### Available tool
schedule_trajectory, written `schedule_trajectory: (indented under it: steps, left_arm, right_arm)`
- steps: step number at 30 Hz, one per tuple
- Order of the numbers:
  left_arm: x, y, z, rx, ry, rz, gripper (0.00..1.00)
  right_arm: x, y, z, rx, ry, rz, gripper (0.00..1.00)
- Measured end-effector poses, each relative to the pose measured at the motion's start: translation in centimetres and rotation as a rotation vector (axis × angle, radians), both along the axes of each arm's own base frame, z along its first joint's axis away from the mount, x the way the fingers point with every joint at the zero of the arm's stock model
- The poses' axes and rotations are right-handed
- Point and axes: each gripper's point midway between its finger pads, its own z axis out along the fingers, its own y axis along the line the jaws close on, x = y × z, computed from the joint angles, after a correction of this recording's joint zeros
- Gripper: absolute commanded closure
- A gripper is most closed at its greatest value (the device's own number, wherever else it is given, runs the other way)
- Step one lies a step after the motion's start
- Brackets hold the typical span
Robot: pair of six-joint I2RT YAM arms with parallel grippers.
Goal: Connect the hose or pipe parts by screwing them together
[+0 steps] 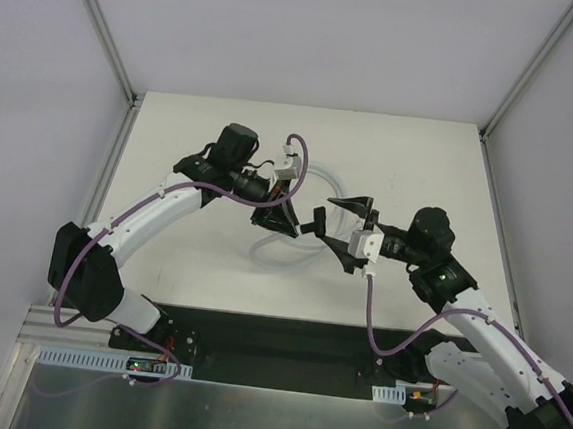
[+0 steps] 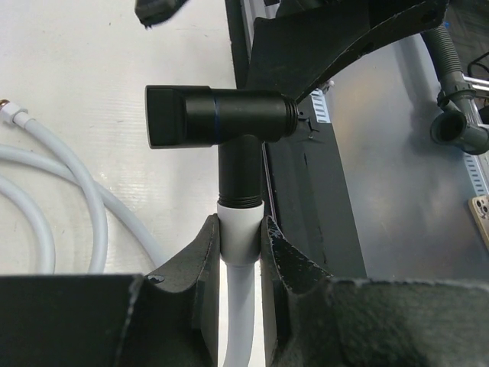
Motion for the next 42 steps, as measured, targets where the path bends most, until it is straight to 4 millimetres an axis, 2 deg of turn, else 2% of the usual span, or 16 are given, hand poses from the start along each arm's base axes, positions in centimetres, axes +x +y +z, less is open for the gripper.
schedule_trajectory:
  steps: [2,3,5,6,12,15,18,22,26,27,29,31,34,35,38,42]
  left_arm:
    - [0.1,0.0,-0.1,0.004,0.006,0.002,1.00]
    - [0.1,0.1,-0.1,0.006,0.008,0.005,1.00]
    - [0.2,0.1,-0.1,0.009,0.012,0.007,1.00]
    - [0.2,0.1,-0.1,0.009,0.011,0.007,1.00]
    - [0.5,0.2,-0.1,0.028,0.009,0.026,1.00]
    - [0.6,0.3,-0.4,0.044,0.013,0.037,1.00]
    - [1.2,0.3,-0.5,0.068,-0.004,0.067,1.00]
    - [2.2,0.5,-1.2,0.107,-0.037,0.115,1.00]
    - [3.2,0.8,-1.7,0.150,-0.066,0.169,1.00]
    - [3.4,0.8,-1.7,0.157,-0.071,0.177,1.00]
    - [3.9,1.0,-2.0,0.174,-0.083,0.200,1.00]
    - [4.1,1.0,-2.1,0.184,-0.091,0.212,1.00]
    - [4.2,0.9,-2.2,0.186,-0.107,0.211,1.00]
    - [4.3,0.8,-2.1,0.181,-0.116,0.211,1.00]
    - [4.4,0.6,-1.9,0.170,-0.126,0.210,1.00]
    - [4.2,0.5,-1.6,0.152,-0.119,0.194,1.00]
  right_arm:
    - [-0.2,0.3,-0.1,-0.017,0.001,0.020,0.35]
    - [-0.3,0.5,-0.2,-0.023,0.004,0.031,0.45]
    - [-0.5,0.9,-0.4,-0.037,0.017,0.055,0.56]
    - [-0.6,1.0,-0.5,-0.042,0.025,0.064,0.66]
    - [-1.0,1.6,-0.8,-0.049,0.111,0.101,0.92]
    - [-0.9,1.8,-0.8,-0.017,0.205,0.084,0.99]
    - [-0.1,1.9,-0.9,0.046,0.329,0.030,0.99]
    - [1.3,2.1,-1.7,0.154,0.609,-0.089,0.99]
    - [2.7,2.3,-2.4,0.283,0.943,-0.222,0.91]
    - [3.0,2.4,-2.6,0.310,1.017,-0.252,0.77]
    - [3.6,2.5,-3.0,0.362,1.156,-0.310,0.61]
    - [3.7,2.6,-3.1,0.416,1.288,-0.349,0.52]
    - [3.5,2.9,-1.8,0.488,1.412,-0.344,0.09]
    - [3.2,2.9,-1.3,0.498,1.420,-0.330,0.04]
    - [1.8,2.1,1.1,0.522,1.357,-0.275,0.04]
    - [-0.8,-0.4,5.7,0.566,1.055,-0.187,0.04]
